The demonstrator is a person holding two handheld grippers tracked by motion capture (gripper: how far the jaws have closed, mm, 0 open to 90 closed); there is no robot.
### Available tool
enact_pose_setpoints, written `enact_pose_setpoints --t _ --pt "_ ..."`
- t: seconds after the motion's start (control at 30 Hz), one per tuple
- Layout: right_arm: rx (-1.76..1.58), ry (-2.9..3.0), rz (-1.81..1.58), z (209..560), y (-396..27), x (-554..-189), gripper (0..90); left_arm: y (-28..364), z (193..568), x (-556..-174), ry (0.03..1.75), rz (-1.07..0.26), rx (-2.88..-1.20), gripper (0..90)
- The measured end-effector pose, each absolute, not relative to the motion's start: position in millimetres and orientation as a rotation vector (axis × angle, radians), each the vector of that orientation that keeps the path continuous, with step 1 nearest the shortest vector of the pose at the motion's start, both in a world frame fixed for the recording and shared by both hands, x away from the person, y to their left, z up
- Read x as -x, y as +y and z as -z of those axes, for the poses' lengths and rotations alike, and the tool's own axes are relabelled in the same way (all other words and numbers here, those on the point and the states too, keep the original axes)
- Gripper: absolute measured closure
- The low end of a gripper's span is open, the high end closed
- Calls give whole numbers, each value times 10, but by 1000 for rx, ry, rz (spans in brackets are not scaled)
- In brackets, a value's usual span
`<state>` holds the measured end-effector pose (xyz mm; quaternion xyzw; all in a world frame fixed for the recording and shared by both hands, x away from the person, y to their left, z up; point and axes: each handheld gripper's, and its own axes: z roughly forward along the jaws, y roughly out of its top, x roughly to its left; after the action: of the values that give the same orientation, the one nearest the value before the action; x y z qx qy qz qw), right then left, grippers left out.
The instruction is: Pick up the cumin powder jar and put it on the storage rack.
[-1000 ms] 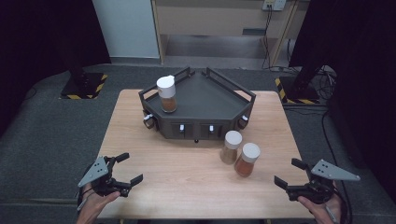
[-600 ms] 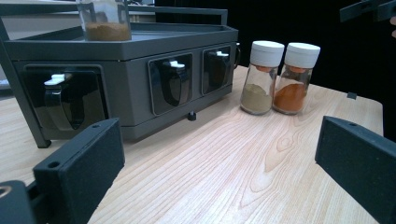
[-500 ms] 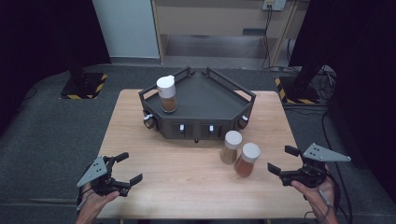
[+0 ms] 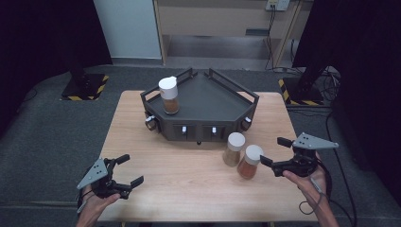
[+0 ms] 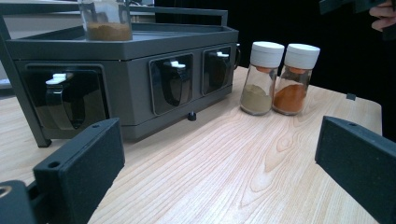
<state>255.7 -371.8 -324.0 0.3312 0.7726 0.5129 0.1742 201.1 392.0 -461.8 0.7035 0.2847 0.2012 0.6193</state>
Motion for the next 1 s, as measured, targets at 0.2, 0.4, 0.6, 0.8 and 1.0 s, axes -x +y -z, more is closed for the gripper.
enact_pose_setpoints --t 0.2,0.4,0.6,0.8,1.0 --pt "-921 2215 -1450 3195 -3603 -2688 38 3920 4617 -2015 651 -459 -1621 1" --pt "-913 2237 -1445 3163 -3491 -2814 38 3922 4618 -2016 651 -459 -1621 1" --pt "-899 2255 -1438 3125 -3386 -2926 38 3924 4620 -2018 650 -457 -1621 1" --pt "-897 2270 -1434 3122 -3317 -3040 38 3925 4621 -2019 650 -456 -1621 1" --pt "-900 2288 -1413 3135 -3251 -3135 39 3924 4621 -2021 649 -455 -1623 2"
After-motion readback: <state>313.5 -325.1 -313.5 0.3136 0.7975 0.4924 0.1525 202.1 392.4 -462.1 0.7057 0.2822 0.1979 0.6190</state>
